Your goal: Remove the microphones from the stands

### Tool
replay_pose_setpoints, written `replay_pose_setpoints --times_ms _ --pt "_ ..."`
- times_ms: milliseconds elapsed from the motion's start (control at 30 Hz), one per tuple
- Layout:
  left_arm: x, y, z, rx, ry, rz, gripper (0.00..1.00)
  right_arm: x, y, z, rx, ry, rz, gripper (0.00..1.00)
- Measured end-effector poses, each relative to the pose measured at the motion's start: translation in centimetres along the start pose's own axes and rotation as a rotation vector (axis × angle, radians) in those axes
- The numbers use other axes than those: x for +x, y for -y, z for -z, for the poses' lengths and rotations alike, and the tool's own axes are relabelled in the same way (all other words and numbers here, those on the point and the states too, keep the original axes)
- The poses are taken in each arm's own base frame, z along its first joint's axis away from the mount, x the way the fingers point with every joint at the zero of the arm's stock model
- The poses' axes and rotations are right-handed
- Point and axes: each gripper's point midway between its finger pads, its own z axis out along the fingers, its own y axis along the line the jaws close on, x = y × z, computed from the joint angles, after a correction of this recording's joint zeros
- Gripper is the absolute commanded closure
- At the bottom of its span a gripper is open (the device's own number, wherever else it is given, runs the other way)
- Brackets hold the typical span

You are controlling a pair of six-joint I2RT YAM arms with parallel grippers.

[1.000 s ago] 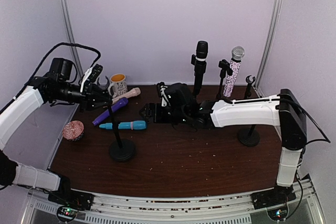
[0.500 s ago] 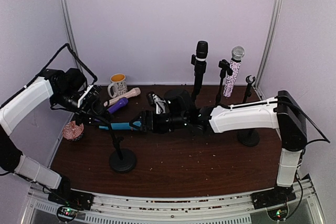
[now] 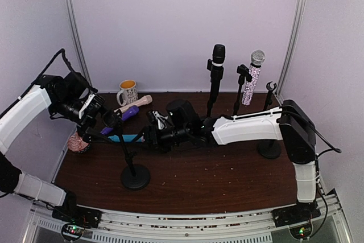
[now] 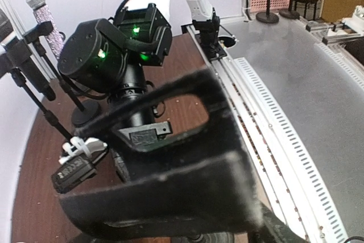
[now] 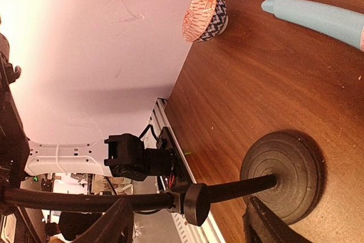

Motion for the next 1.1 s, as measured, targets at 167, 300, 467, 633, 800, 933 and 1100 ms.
replay_pose_setpoints --times_ms 167,300,467,633,800,933,1100 --pt "-0.1 -0.1 0.5 -0.064 -0.043 0.008 0.02 0.7 -0.6 -0.4 -0.056 -0.039 -0.026 0.42" --pt "1.5 0.4 0.8 -0.135 -0.098 0.087 0.02 1.6 0.1 -1.3 -0.087 -0.081 -0.06 0.43" --pt "2.7 -0.1 3.2 -0.305 -0.138 0.164 0.02 2.6 1.0 -2.2 -0.113 -0.127 -0.098 0.49" --pt "3.1 0.0 4.6 -0.393 -0.157 0.204 0.02 2.4 0.7 -2.5 -0.174 -0.135 -0.143 0.55" --pt "4.2 0.5 4.4 -0.405 -0.183 0.242 0.02 1.6 -0.6 -2.2 -0.234 -0.119 -0.146 0.59" --pt "4.4 0.5 4.5 -0.41 -0.189 0.256 0.02 1.5 -0.5 -2.2 -0.236 -0.121 -0.166 0.67" --pt "4.4 0.5 4.5 -0.413 -0.188 0.268 0.02 1.6 -0.1 -2.3 -0.234 -0.122 -0.184 0.81"
